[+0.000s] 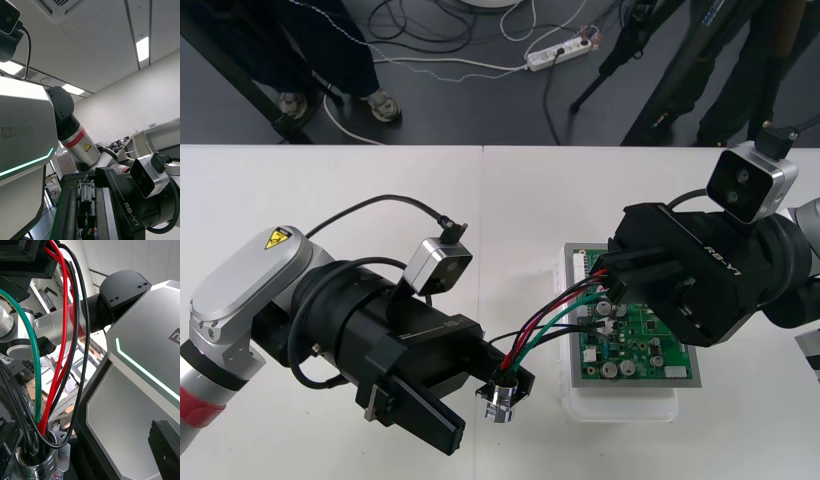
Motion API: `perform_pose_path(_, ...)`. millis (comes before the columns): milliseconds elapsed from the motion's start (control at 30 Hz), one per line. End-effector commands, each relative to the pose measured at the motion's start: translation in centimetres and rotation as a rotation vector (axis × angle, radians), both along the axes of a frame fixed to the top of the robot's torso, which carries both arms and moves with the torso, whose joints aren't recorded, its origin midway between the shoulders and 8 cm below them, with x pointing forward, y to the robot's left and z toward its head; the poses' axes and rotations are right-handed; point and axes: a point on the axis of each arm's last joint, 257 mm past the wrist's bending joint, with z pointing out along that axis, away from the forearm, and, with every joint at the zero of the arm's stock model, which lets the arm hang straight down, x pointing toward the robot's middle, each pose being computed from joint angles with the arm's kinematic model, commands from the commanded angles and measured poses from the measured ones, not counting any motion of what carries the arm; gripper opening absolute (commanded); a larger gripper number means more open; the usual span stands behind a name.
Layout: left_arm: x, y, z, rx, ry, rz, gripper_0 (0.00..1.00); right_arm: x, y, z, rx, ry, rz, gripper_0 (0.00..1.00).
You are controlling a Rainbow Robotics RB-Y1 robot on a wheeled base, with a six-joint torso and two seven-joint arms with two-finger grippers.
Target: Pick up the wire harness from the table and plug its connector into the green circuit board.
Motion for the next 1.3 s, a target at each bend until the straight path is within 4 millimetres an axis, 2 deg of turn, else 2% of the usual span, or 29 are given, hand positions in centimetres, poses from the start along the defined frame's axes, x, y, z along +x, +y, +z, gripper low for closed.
perform_pose_path(33,-1.8,0.0,1.5,-0.017,-0.015,-0.089,1.0,0.3,-0.3,1.9,0.018,0.004,0.014,0.0)
perform_pose_path(633,0.8,0.6,1.4,0.0,-0.112,0.007,1.0,0.5,-0.6,2.1,0.015,0.009,0.008,0.0)
perform_pose_path(933,1.6,1.5,1.4,0.014,-0.135,0.037,1.0,0.7,-0.6,2.1,0.01,0.002,-0.003,0.0)
perform_pose_path(1300,3.9,3.0,1.1,0.045,-0.202,0.128,1.0,1.9,-0.9,1.4,-0.033,-0.034,-0.067,0.0)
